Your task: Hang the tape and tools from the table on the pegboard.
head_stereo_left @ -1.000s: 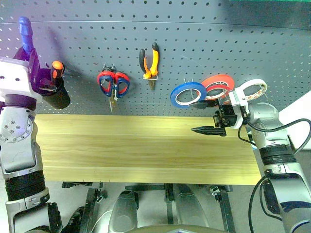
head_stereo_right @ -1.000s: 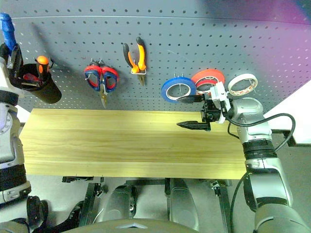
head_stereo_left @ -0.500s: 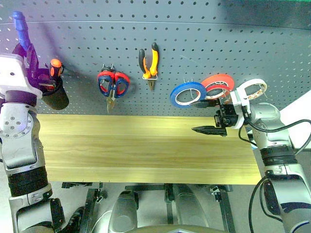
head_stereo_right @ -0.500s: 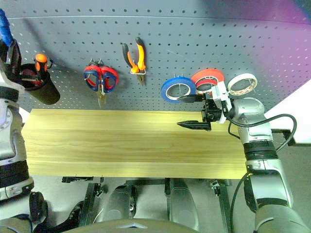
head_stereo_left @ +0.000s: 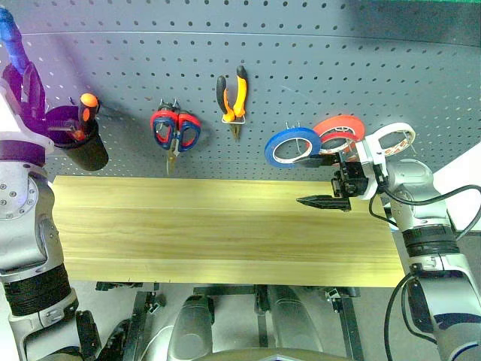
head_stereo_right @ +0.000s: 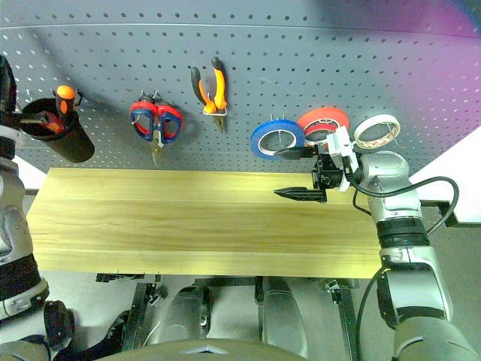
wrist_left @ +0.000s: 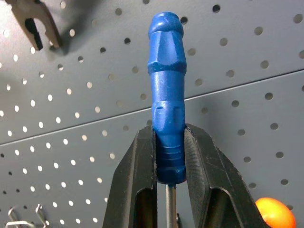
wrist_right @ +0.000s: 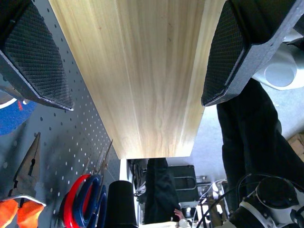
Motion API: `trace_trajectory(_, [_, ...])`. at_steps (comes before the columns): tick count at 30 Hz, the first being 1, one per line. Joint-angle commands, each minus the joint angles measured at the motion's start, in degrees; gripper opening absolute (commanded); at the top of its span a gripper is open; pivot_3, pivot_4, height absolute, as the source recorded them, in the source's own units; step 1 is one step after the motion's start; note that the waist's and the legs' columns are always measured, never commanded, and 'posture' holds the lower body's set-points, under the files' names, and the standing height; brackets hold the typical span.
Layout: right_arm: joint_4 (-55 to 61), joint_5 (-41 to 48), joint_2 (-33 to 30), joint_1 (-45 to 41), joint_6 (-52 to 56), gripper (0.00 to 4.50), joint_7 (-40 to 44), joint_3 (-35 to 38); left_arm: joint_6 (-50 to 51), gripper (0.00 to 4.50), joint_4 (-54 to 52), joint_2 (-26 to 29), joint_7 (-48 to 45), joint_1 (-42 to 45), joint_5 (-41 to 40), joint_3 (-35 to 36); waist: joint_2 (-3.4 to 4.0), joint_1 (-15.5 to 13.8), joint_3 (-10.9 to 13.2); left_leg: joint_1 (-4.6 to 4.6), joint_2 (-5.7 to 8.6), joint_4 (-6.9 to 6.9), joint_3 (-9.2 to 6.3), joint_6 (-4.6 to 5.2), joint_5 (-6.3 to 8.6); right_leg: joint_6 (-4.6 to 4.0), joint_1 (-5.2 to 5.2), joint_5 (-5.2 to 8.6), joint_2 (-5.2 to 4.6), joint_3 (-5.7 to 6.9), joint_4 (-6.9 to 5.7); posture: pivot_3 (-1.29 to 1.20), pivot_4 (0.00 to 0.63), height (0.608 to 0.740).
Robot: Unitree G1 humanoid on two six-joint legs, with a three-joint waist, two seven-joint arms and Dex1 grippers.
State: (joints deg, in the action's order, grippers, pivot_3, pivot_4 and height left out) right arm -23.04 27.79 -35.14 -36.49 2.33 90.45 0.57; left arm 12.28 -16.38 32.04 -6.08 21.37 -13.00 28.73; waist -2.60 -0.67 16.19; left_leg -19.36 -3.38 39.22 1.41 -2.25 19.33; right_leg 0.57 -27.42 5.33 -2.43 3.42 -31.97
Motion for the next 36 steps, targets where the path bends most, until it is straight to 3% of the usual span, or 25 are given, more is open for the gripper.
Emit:
trace_trajectory(1, [0.3, 0.4, -0.2, -0.9, -0.4, 4.50, 0.2, 1.5, -1.7, 0.46, -0.8, 1.2, 0.0, -0.4, 0.6, 2.0, 0.00, 0.0, 0.0, 0.00, 0.00, 0.00, 0.00, 0.00, 0.00, 0.00, -0.01, 0.00, 0.01, 0.00, 0.00, 0.07, 0.241, 0.733])
trace_trajectory(21, [2.7, 0.9, -0.3, 0.2, 0.7, 4.50, -0.9, 1.6, -7.6, 0.46, 11.4, 0.8, -1.3, 4.2, 2.2, -3.0, 0.05, 0.0, 0.1, -0.11, 0.00, -0.07, 0.01, 0.00, 0.00, -0.03, -0.11, 0.04, -0.01, 0.01, 0.07, 0.05, 0.256, 0.733])
trace_trajectory(36, [3.1, 1.6, -0.4, 0.1, 1.2, 4.50, -0.6, 2.3, -10.2, 0.46, 11.5, -0.5, 0.0, -0.9, 3.8, -2.3, 0.09, 0.0, 0.2, -0.11, 0.00, -0.10, 0.04, 0.00, 0.01, -0.03, -0.15, 0.05, -0.01, 0.00, 0.11, 0.04, 0.253, 0.733])
